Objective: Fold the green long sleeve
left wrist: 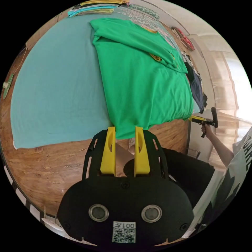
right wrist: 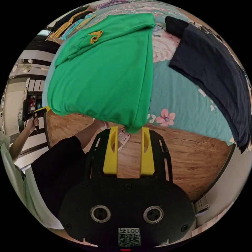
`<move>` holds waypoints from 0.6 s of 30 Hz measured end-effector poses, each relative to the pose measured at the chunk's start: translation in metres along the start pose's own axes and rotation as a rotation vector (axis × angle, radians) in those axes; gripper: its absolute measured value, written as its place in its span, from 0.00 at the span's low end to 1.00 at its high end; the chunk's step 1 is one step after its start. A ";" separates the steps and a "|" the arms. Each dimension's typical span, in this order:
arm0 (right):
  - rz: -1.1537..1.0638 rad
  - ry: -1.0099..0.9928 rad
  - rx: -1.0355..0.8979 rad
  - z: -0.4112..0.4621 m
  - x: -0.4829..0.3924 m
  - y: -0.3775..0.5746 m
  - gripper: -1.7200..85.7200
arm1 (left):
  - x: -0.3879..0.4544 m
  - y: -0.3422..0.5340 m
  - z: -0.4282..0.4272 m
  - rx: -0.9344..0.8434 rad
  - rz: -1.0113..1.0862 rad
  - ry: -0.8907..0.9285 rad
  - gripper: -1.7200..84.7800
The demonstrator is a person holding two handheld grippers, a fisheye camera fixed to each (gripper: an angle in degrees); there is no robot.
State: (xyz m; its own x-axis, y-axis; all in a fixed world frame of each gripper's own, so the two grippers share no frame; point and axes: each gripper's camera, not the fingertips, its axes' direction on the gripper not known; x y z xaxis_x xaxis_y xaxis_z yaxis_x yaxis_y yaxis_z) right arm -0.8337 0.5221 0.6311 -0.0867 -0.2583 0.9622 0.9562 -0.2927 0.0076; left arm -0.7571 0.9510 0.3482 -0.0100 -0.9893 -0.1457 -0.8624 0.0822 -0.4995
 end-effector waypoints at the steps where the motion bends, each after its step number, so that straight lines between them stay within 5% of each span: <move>1: 0.002 0.023 -0.004 0.009 0.007 0.002 0.17 | 0.000 0.002 0.001 0.021 -0.016 0.012 0.12; 18: -0.120 -0.276 0.086 -0.031 0.102 0.066 0.18 | -0.027 0.012 -0.027 0.050 -0.043 0.233 0.01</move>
State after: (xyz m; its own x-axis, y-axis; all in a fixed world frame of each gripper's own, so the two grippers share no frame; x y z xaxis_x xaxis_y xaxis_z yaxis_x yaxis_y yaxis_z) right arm -0.7879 0.4479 0.7216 -0.1322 0.0361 0.9906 0.9650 -0.2239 0.1369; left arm -0.7809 0.9753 0.3687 -0.0950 -0.9927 0.0749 -0.8384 0.0392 -0.5436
